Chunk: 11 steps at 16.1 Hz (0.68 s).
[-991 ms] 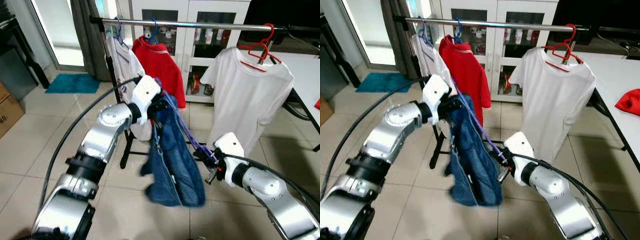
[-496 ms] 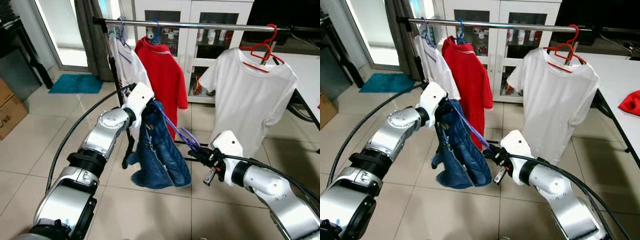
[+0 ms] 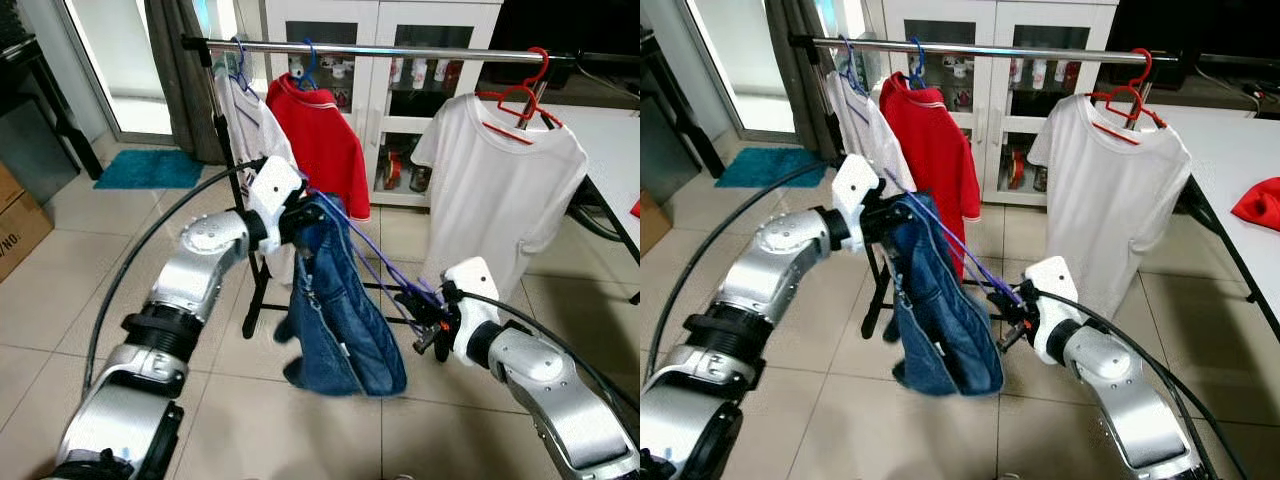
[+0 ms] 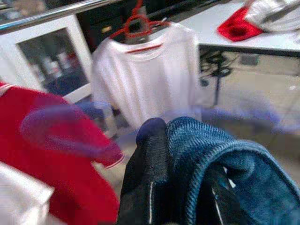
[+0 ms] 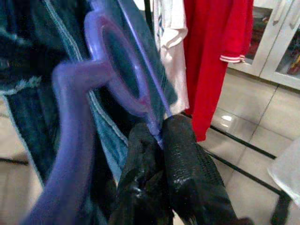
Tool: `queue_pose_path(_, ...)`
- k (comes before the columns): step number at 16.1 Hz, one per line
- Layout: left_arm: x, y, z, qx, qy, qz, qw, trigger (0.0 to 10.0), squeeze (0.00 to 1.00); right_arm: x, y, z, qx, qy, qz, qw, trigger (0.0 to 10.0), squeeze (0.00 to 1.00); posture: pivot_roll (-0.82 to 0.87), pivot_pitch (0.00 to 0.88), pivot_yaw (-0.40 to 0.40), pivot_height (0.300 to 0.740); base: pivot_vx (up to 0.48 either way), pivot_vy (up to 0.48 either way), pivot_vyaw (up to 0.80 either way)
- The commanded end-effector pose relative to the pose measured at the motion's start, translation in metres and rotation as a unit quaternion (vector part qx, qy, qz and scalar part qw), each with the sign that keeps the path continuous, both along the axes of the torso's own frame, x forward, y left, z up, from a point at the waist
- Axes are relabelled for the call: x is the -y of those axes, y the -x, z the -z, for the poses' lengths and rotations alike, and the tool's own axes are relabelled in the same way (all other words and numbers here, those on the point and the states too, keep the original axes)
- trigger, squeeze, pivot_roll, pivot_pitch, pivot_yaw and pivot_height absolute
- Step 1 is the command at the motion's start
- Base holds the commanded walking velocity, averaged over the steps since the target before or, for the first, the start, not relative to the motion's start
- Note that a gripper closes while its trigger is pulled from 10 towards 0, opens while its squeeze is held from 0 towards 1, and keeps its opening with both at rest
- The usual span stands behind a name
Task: Hang hanger
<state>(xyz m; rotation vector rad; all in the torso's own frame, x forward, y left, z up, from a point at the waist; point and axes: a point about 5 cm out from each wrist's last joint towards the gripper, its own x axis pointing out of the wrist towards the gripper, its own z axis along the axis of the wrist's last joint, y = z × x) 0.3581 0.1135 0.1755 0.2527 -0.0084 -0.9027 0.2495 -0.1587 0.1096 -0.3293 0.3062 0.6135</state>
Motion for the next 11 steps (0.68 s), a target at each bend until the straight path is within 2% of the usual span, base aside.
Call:
queue_pose_path(1,-0.012,-0.006,-0.006,0.015,-0.003,-0.043,0.999,10.0,0.00,0.011,-0.002,0.000,-0.006,-0.007,0.029,1.000,10.0,0.00,-0.08,0.000,0.043,0.740,0.000,0.000,0.00)
queue_pose_path(2,-0.022,-0.012,-0.007,0.022,-0.017,-0.081,0.996,10.0,0.00,0.015,-0.003,-0.001,-0.006,-0.009,0.038,0.999,10.0,0.00,-0.08,0.000,0.043,0.740,0.000,0.000,0.00)
queue_pose_path(3,-0.025,-0.013,-0.007,0.026,-0.026,-0.094,0.995,10.0,0.00,0.017,-0.003,-0.001,-0.005,-0.008,0.040,0.999,10.0,0.00,-0.08,0.000,0.043,0.740,0.000,0.000,0.00)
queue_pose_path(5,-0.028,-0.013,-0.009,0.021,-0.016,-0.080,0.996,10.0,0.00,0.024,-0.005,-0.004,-0.004,-0.009,0.051,0.999,10.0,0.00,-0.09,0.000,0.043,0.740,0.000,0.000,0.00)
queue_pose_path(7,-0.024,-0.004,-0.011,0.013,0.006,-0.023,1.000,10.0,0.00,0.030,-0.006,-0.005,-0.003,-0.007,0.061,0.998,10.0,0.00,-0.09,0.000,0.044,0.740,0.000,0.000,0.00)
queue_pose_path(11,-0.035,-0.003,0.001,-0.006,-0.022,-0.064,0.998,10.0,0.00,0.035,-0.006,0.005,-0.019,-0.002,0.102,0.995,10.0,0.00,-0.09,0.000,0.048,0.740,0.000,0.000,0.00)
